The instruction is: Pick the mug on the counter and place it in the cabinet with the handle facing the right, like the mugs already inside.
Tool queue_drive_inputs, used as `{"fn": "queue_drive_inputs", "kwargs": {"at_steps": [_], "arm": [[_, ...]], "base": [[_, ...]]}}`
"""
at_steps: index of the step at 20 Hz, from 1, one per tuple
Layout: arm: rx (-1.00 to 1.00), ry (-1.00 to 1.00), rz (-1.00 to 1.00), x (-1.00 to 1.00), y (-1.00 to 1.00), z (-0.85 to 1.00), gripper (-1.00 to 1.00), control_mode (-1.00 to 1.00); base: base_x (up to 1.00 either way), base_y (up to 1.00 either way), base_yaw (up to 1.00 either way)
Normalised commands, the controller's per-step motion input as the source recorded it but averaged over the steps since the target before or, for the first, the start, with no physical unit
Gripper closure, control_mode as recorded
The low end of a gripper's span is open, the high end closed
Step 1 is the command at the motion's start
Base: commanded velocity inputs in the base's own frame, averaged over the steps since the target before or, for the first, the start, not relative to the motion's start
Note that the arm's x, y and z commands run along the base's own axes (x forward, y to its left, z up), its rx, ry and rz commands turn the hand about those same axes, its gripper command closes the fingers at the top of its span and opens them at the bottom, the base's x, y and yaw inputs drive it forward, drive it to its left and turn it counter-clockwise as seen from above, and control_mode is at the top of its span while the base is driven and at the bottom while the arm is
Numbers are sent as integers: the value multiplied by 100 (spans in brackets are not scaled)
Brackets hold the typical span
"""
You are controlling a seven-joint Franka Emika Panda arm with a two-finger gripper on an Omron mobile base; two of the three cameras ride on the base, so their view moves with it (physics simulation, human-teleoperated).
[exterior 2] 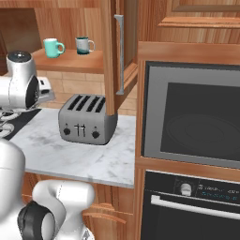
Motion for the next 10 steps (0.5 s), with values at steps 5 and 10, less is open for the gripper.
{"fn": "queue_drive_inputs", "kwargs": {"at_steps": [5, 10], "arm": [[3, -5, 10, 0, -31, 26, 100, -100], [3, -3, 6, 0, -24, 20, 100, -100]], "base": [[0, 0, 0], [0, 0, 0]]}}
